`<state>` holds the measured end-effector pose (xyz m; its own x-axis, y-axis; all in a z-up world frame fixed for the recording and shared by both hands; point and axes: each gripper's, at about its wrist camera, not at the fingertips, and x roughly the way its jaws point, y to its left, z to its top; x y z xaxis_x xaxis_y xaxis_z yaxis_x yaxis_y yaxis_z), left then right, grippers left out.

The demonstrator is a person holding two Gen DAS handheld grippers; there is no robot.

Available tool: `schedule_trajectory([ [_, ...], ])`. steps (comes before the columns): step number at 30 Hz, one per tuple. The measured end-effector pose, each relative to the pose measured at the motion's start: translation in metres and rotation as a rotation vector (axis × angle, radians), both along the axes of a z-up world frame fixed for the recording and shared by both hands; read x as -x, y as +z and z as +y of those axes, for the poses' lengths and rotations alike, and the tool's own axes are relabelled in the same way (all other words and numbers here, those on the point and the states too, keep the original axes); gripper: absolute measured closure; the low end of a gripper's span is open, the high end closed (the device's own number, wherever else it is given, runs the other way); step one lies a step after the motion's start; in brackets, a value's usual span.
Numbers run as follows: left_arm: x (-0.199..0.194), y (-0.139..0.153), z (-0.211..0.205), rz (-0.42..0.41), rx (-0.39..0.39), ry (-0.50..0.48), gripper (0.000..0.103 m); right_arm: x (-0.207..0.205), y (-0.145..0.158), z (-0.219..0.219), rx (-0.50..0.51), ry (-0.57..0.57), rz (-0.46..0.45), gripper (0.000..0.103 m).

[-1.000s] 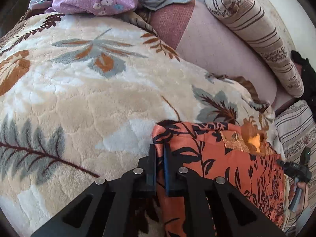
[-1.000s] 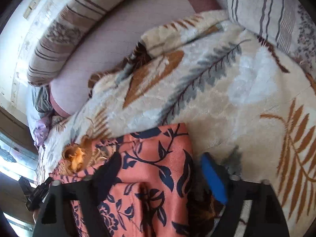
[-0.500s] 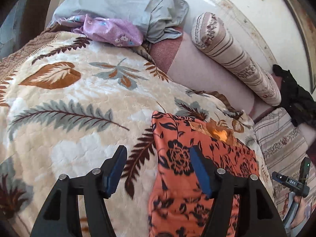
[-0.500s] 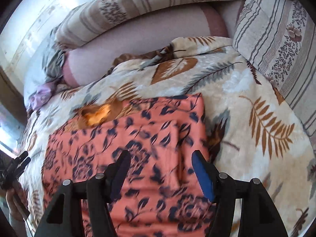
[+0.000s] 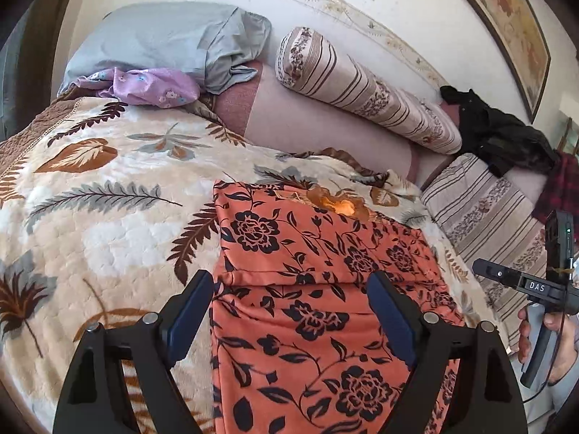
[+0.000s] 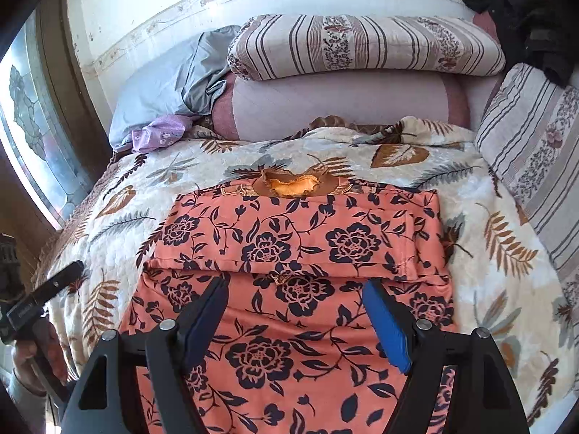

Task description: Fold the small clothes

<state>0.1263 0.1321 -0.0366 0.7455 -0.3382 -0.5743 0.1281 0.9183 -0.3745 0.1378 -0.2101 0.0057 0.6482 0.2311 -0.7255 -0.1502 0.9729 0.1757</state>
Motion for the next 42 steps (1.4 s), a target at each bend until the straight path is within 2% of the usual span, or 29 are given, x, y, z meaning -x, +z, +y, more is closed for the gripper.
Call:
schedule_trajectory([
  [3,-0.048,-0.024,0.000,0.057,0.002,0.049,0.016,-0.040,-0.027,-0.003,-0.033,0.005,0.022,0.024],
  [5,-0.084,-0.051,0.007,0.133,0.000,0.094,0.016,-0.069,-0.045,-0.006,-0.079,0.011,0.033,0.024],
  [6,-0.101,-0.066,0.011,0.177,0.007,0.104,0.029,-0.084,-0.054,-0.009,-0.104,0.018,0.030,0.024],
  [7,-0.114,-0.082,0.016,0.226,0.018,0.109,0.047,-0.097,-0.066,-0.012,-0.116,0.021,0.025,0.024],
  [8,-0.125,-0.097,0.020,0.303,0.003,0.126,0.091,-0.110,-0.080,-0.016,-0.124,0.016,0.031,0.024],
  [9,-0.127,-0.103,0.023,0.304,0.032,0.128,0.091,-0.122,-0.097,-0.021,-0.139,0.002,0.068,0.024],
  [11,-0.123,-0.097,0.021,0.287,0.015,0.134,0.091,-0.142,-0.136,-0.029,-0.151,-0.019,0.199,0.025],
  [12,-0.121,-0.095,0.017,0.290,-0.008,0.139,0.091,-0.138,-0.134,-0.031,-0.161,-0.010,0.142,0.025],
  [14,-0.112,-0.086,0.012,0.281,-0.024,0.151,0.090,-0.135,-0.127,-0.031,-0.166,-0.015,0.138,0.025],
  [16,-0.098,-0.070,0.012,0.239,-0.007,0.179,0.078,-0.125,-0.111,-0.039,-0.235,-0.041,0.076,0.025],
  [17,-0.089,-0.062,0.013,0.210,0.011,0.191,0.055,-0.118,-0.102,-0.041,-0.239,-0.050,0.016,0.025],
  [18,-0.081,-0.055,0.013,0.184,0.020,0.207,0.029,-0.114,-0.099,-0.040,-0.194,-0.071,-0.038,0.019],
  [19,-0.074,-0.049,0.011,0.171,0.008,0.227,0.024,-0.121,-0.110,-0.038,-0.137,-0.089,0.009,0.009],
  [20,-0.070,-0.043,0.010,0.180,-0.013,0.236,0.024,-0.137,-0.131,-0.036,-0.121,-0.072,0.181,0.010],
  [21,-0.064,-0.037,0.008,0.201,-0.011,0.234,0.025,-0.135,-0.132,-0.038,-0.106,-0.085,0.216,0.017],
  [22,-0.054,-0.027,0.009,0.212,0.026,0.228,0.025,-0.119,-0.112,-0.043,-0.110,-0.120,0.163,0.023],
  [23,-0.039,-0.013,0.010,0.183,0.078,0.214,0.025,-0.103,-0.090,-0.049,-0.170,-0.128,0.127,0.022],
  [24,-0.023,0.004,0.008,0.130,0.092,0.191,0.024,-0.084,-0.066,-0.051,-0.216,-0.107,0.076,0.021],
  [25,-0.005,0.023,0.006,0.067,0.072,0.174,0.024,-0.067,-0.044,-0.048,-0.187,-0.084,0.024,0.020],
  [27,0.032,0.056,0.004,-0.050,0.042,0.182,0.022,-0.032,-0.007,-0.032,-0.032,-0.070,-0.057,0.016],
  [30,0.085,0.091,0.012,-0.138,0.081,0.174,0.015,0.013,0.035,-0.008,0.104,-0.006,-0.147,0.016],
  [33,0.125,0.121,0.021,-0.229,0.067,0.200,0.014,0.045,0.076,0.008,0.136,0.001,-0.235,0.016],
  [37,0.163,0.158,0.029,-0.295,0.068,0.207,0.014,0.079,0.113,0.018,0.082,0.012,-0.342,0.016],
  [39,0.184,0.178,0.032,-0.329,0.060,0.186,0.014,0.084,0.120,0.023,0.044,-0.002,-0.371,0.015],
  [42,0.217,0.207,0.035,-0.379,-0.015,0.197,0.011,0.089,0.119,0.032,-0.009,-0.012,-0.376,0.015],
])
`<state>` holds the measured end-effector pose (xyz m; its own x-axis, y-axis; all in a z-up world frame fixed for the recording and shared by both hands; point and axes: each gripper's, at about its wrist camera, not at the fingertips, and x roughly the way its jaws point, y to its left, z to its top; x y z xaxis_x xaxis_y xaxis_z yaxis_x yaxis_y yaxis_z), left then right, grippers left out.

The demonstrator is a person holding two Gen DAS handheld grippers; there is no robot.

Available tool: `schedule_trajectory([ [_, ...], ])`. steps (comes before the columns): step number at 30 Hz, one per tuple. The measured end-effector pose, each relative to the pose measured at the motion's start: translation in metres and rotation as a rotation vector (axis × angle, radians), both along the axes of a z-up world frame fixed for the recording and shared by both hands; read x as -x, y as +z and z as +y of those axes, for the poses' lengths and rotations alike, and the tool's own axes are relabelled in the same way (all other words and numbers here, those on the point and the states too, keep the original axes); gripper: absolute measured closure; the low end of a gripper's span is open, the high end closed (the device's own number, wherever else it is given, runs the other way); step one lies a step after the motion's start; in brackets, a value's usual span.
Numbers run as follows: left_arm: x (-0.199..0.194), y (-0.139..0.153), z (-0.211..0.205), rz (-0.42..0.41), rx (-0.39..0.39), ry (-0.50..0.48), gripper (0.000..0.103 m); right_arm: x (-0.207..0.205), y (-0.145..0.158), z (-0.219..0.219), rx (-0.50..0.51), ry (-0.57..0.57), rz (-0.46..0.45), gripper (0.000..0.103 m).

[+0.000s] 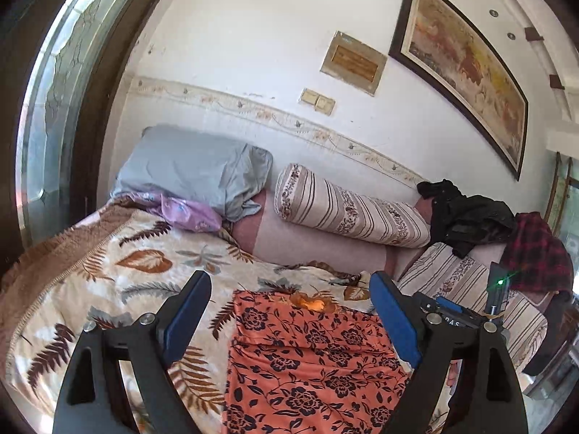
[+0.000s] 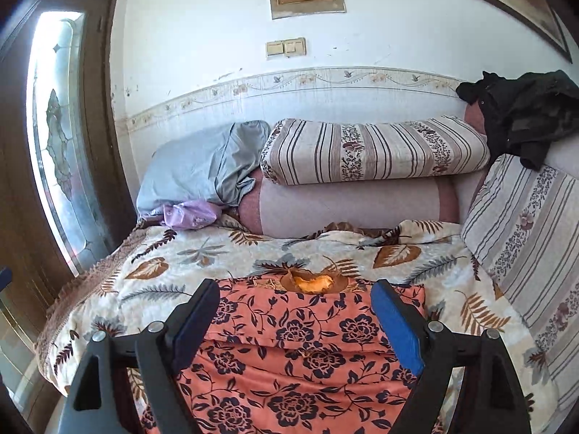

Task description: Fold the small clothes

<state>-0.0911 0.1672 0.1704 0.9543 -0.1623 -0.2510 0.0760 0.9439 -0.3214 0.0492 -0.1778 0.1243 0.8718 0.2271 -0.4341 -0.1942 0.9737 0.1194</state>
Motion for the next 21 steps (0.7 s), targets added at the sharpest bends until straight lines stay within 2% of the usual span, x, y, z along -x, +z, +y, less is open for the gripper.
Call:
schedule_trajectory([
  [2,0.021,0.012,0.003,-0.002,-0.055,0.028,0.005,0.008,-0.008,0.012,-0.038,0.038,-0.011,0.015],
  [5,0.044,0.014,0.005,0.028,-0.149,0.097,0.005,0.023,-0.023,0.039,-0.097,0.103,-0.034,0.015],
  [8,0.051,0.006,-0.002,0.120,-0.234,0.130,0.005,0.030,-0.047,0.072,-0.179,0.181,-0.007,0.015],
  [11,0.051,-0.002,-0.018,0.200,-0.267,0.176,0.005,0.027,-0.069,0.105,-0.239,0.288,0.039,0.015],
  [16,0.047,0.001,-0.047,0.235,-0.217,0.237,0.005,0.013,-0.099,0.126,-0.314,0.447,0.134,0.015],
  [21,0.057,0.011,-0.057,0.222,-0.104,0.328,0.005,0.000,-0.122,0.100,-0.334,0.455,0.189,0.015],
])
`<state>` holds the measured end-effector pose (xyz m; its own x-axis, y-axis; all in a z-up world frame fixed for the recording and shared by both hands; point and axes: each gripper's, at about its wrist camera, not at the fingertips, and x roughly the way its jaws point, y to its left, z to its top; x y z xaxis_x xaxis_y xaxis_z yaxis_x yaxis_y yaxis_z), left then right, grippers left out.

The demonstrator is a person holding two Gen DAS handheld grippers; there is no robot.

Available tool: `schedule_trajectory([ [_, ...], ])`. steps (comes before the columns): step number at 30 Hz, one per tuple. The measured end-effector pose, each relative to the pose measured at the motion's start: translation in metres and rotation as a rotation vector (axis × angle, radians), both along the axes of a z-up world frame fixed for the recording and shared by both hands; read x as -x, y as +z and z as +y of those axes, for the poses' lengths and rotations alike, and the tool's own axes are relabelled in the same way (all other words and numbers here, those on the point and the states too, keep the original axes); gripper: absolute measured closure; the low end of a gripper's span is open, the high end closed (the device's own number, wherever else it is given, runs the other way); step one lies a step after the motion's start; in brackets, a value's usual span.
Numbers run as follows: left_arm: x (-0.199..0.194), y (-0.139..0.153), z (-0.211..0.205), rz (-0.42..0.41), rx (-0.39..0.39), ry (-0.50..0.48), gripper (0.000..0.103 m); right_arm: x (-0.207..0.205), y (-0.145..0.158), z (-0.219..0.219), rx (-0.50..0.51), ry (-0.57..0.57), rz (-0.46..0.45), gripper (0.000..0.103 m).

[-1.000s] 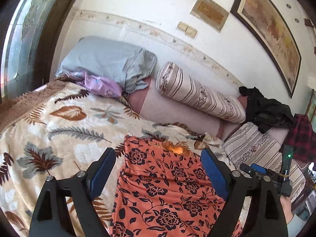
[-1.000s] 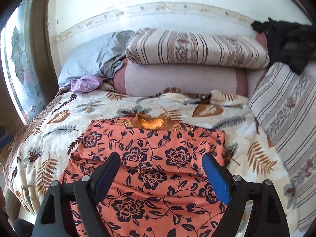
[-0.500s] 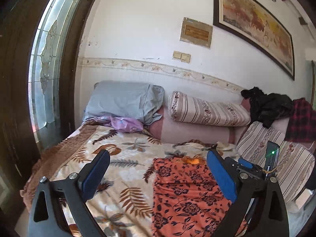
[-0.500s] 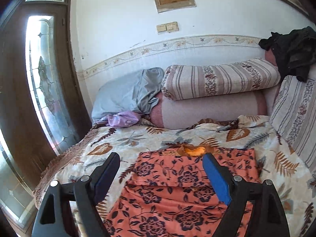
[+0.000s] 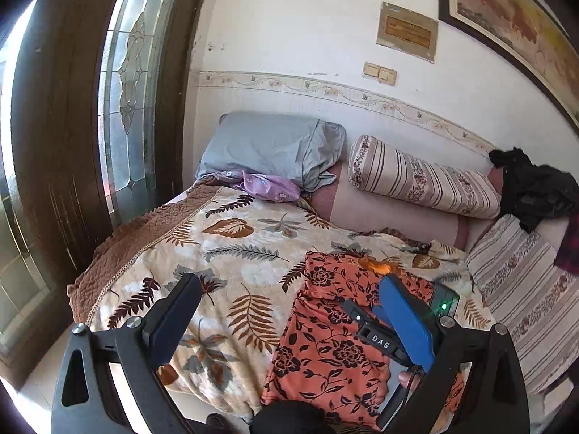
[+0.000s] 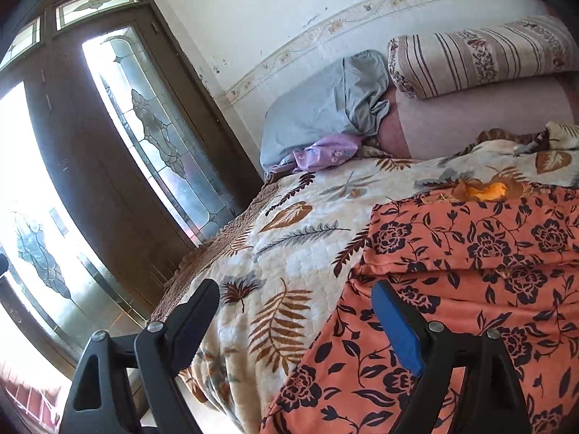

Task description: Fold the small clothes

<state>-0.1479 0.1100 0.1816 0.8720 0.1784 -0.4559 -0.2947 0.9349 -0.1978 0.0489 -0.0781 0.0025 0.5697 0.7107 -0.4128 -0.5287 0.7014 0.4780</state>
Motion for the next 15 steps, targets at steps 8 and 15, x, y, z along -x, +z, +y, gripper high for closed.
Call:
schedule_trajectory([
  [8,0.032,0.018,-0.002,-0.064,0.060,0.101,0.005,-0.013,0.005,-0.038,-0.089,-0.075,0.000,0.015],
  [15,0.052,0.016,0.004,-0.079,0.017,0.070,0.005,0.015,0.022,0.002,-0.059,0.018,-0.053,0.015],
])
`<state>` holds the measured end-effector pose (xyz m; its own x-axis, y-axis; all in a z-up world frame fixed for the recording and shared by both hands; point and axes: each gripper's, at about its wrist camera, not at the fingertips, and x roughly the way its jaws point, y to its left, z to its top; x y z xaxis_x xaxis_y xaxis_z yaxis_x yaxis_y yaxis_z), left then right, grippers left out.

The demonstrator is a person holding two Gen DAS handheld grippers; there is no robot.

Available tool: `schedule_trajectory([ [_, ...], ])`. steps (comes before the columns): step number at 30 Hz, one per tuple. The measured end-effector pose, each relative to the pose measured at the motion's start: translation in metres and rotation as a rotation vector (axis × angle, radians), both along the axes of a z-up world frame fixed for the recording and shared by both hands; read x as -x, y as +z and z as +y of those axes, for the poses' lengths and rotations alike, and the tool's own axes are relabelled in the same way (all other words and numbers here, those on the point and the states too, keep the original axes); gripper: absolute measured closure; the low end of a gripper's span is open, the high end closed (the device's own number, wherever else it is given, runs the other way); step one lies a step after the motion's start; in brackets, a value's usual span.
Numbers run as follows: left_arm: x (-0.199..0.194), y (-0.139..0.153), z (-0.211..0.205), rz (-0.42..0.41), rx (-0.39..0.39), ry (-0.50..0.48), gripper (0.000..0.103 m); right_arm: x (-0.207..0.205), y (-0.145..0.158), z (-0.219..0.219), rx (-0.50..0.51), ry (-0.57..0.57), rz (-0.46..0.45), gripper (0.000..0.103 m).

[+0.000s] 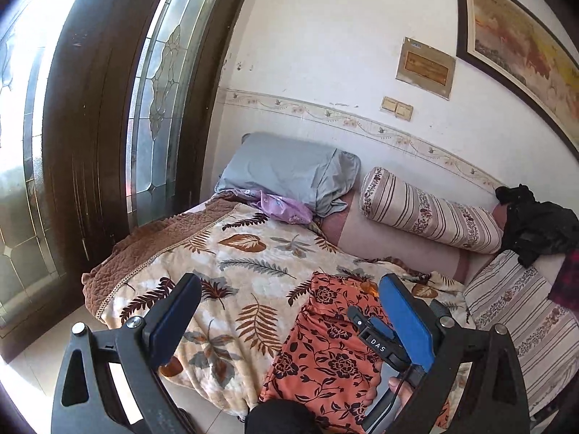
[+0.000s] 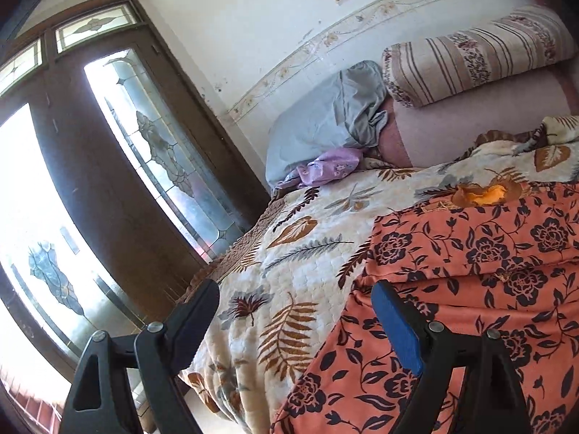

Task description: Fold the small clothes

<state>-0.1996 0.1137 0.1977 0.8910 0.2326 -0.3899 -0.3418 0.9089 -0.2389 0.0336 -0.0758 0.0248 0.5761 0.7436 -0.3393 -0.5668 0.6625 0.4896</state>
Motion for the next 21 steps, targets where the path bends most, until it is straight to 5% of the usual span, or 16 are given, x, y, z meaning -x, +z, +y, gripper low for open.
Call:
schedule_trajectory([
  [5,0.002,-0.013,0.019,0.070,0.008,0.012,0.005,0.013,0.016,0.037,0.039,0.024,-0.017,0.015],
  [12,0.023,-0.002,0.014,0.062,-0.017,0.039,0.005,0.030,0.047,0.071,-0.045,0.118,0.006,0.015],
  [21,0.023,0.006,0.020,0.035,0.090,0.106,0.005,0.033,0.048,0.050,-0.131,0.140,0.047,0.015],
])
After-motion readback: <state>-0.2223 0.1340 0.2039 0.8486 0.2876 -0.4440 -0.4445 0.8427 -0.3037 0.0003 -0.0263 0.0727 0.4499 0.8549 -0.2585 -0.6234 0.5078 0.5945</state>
